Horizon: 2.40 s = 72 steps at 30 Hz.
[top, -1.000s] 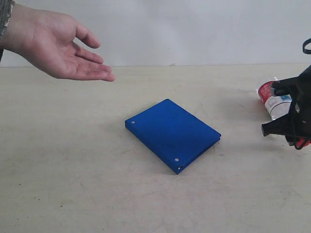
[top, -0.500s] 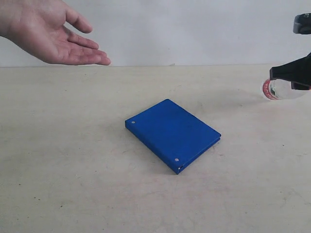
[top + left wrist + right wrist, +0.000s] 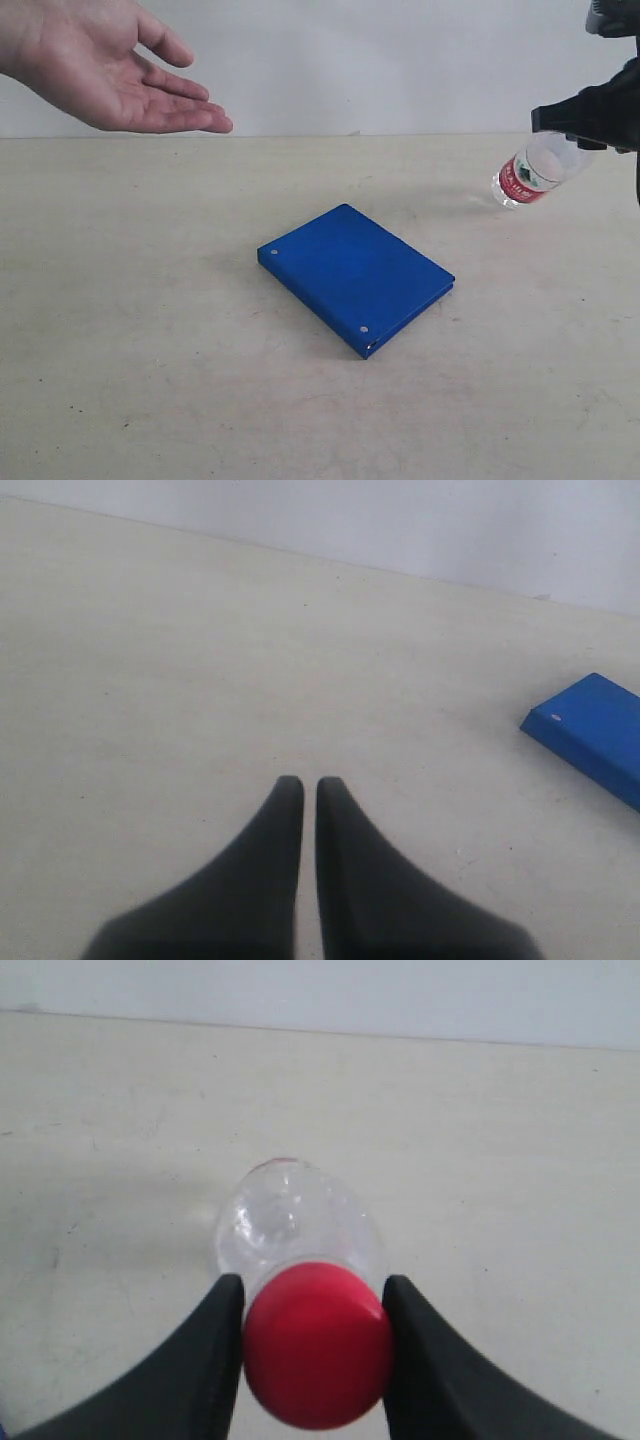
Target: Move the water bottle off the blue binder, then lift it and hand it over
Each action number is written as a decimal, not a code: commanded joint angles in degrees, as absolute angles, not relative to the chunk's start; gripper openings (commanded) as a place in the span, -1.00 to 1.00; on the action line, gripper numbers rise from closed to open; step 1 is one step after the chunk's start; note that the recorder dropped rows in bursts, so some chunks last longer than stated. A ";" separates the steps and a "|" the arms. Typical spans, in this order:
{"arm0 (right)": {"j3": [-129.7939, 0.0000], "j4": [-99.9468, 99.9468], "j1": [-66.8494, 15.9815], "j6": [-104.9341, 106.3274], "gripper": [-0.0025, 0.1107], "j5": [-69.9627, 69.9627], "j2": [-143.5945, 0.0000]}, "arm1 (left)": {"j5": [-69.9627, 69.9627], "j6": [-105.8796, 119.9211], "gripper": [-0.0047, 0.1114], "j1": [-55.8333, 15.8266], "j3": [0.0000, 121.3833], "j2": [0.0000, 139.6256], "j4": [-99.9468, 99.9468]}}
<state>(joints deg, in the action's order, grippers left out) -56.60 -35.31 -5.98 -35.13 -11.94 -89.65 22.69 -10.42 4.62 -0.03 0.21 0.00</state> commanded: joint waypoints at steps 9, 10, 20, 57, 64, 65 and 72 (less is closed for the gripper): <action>-56.66 -36.74 -5.70 -33.48 -0.24 -5.01 -95.49 | 22.36 -10.18 -0.84 4.15 0.00 0.00 -0.64; -56.66 -36.74 -5.70 -33.48 -0.21 -4.16 -95.75 | 22.36 -10.18 -0.84 4.15 0.00 0.00 -0.64; -56.66 -36.51 -5.70 -30.98 -0.72 5.00 -96.05 | 22.27 -10.18 -0.84 4.15 0.00 0.00 -0.64; -56.76 -30.90 -11.90 -33.12 -0.96 -12.70 -105.96 | 22.41 -10.18 -0.84 4.15 0.00 0.00 -0.64; -56.76 -31.25 -11.90 -32.90 -0.96 -12.56 -95.93 | 22.31 -10.18 -0.84 4.15 0.00 0.00 -0.64; -56.76 -31.64 -11.90 -32.90 -0.96 -12.66 -94.98 | 22.31 -10.18 -0.84 4.15 0.00 0.00 -0.64; -56.76 -31.97 -11.90 -32.90 -0.96 -12.08 -92.14 | 22.31 -10.18 -0.84 4.15 0.00 0.00 -0.64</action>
